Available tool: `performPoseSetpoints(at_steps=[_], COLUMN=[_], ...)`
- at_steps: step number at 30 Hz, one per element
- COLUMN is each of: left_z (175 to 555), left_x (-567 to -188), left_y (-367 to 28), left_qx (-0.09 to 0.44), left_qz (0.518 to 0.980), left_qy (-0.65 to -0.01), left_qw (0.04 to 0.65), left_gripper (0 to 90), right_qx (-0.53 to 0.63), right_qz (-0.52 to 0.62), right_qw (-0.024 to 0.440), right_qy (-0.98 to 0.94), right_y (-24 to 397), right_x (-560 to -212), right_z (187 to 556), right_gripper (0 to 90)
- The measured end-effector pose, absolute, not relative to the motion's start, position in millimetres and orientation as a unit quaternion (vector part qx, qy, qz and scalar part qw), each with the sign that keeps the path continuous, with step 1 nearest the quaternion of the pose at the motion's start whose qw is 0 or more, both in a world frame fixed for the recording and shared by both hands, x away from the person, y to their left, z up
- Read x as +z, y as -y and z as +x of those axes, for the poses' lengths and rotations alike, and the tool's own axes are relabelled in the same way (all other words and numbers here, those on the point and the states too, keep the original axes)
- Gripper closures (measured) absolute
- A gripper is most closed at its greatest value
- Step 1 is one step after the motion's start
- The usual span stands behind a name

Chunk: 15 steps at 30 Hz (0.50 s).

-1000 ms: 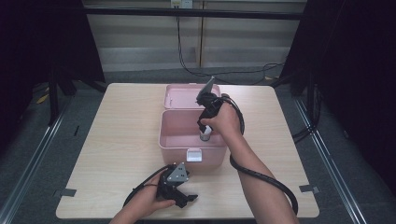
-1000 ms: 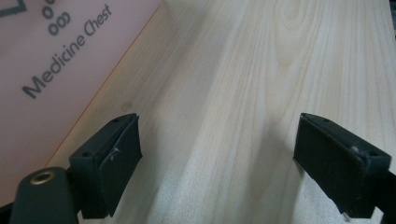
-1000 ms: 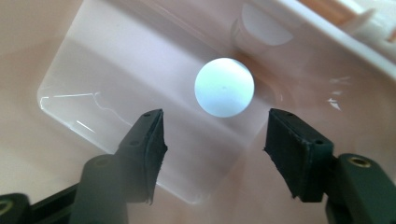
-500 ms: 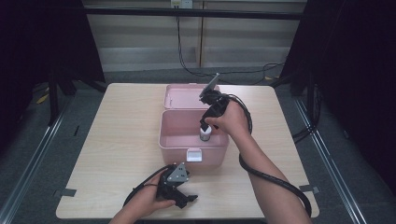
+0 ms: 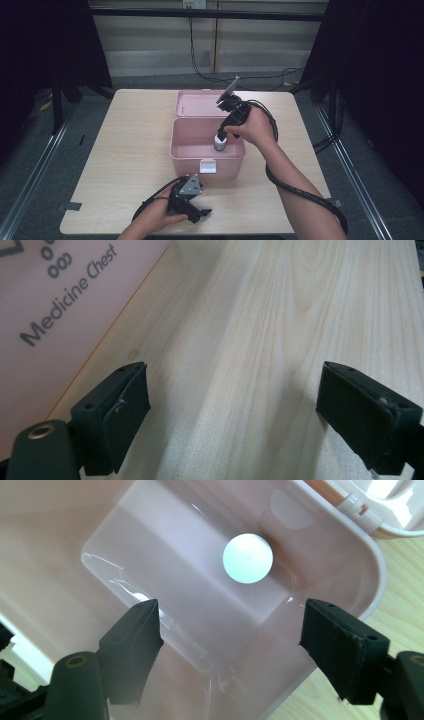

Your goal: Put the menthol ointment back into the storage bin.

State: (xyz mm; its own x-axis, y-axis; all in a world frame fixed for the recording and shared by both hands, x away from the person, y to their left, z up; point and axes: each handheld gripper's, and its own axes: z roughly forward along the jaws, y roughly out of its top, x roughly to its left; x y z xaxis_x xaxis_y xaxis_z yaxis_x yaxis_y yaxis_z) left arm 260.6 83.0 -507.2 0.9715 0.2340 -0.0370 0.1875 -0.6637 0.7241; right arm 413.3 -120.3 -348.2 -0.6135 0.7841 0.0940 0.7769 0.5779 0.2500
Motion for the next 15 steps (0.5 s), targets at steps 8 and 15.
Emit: performPoseSetpoints(at_steps=[8, 15], left_z=[260.3, 259.6], left_x=[-507.4, -507.5], left_y=[-83.0, -83.6], left_qx=[0.03, 0.032], left_qz=[0.911, 0.911], left_qy=[-0.116, -0.119], left_qw=[0.395, 0.395], left_gripper=[12.9, 12.9], right_qx=[0.143, 0.133], right_qz=[0.422, 0.4], right_qw=[0.0, -0.009], right_qy=[-0.895, -0.907], right_y=[123.2, 133.4], right_x=[-344.7, -339.6], right_z=[405.6, 398.7], right_gripper=[23.6, 23.1])
